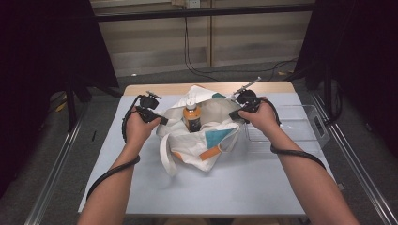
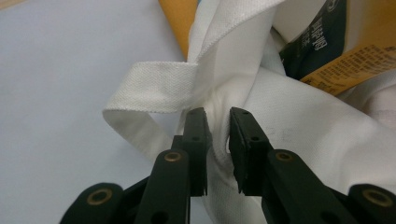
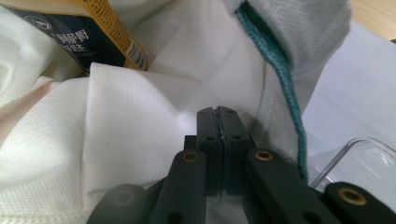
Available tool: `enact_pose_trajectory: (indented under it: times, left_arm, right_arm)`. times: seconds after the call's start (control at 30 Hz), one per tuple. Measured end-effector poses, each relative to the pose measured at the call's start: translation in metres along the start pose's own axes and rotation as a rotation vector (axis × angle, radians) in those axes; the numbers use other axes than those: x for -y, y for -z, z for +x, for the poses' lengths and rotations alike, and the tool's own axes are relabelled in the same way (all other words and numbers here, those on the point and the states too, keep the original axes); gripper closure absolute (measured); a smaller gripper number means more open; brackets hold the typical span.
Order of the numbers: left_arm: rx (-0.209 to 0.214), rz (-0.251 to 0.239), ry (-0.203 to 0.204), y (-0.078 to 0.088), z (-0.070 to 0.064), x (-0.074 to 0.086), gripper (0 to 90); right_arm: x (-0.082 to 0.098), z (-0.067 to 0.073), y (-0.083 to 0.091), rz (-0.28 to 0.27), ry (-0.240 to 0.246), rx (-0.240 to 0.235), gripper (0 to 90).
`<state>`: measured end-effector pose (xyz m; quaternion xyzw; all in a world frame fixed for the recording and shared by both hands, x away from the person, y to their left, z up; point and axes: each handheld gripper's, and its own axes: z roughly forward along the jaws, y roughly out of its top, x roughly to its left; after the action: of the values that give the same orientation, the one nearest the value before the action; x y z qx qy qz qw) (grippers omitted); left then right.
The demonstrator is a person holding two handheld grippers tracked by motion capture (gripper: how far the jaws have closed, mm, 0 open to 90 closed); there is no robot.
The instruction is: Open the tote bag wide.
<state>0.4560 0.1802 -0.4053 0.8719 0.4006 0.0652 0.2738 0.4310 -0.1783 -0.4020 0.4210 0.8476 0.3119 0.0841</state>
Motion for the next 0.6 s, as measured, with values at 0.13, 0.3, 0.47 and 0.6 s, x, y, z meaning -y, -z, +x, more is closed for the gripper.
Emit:
enact_pose_trajectory:
  times: [0.13,0.3,0.47,0.6]
  left_arm:
    - [0.007,-0.004,0.007,-0.004,-0.0008,0.0028,76.9]
    - [0.009,0.004,0.009,-0.0068,0.0003,0.0059,76.9]
    - [0.009,0.005,0.011,-0.0071,0.0018,0.0081,77.0]
    - [0.012,-0.024,0.054,-0.0098,-0.0002,0.01,76.9]
  right_arm:
    - [0.0019,-0.0007,-0.0011,0.005,-0.009,0.001,88.7]
    - [0.0021,-0.0008,-0.0011,0.007,-0.008,0.0,89.1]
    - [0.0024,-0.0008,-0.0007,0.013,-0.008,-0.003,89.8]
    - [0.0032,-0.001,-0.0019,0.021,-0.002,-0.002,90.0]
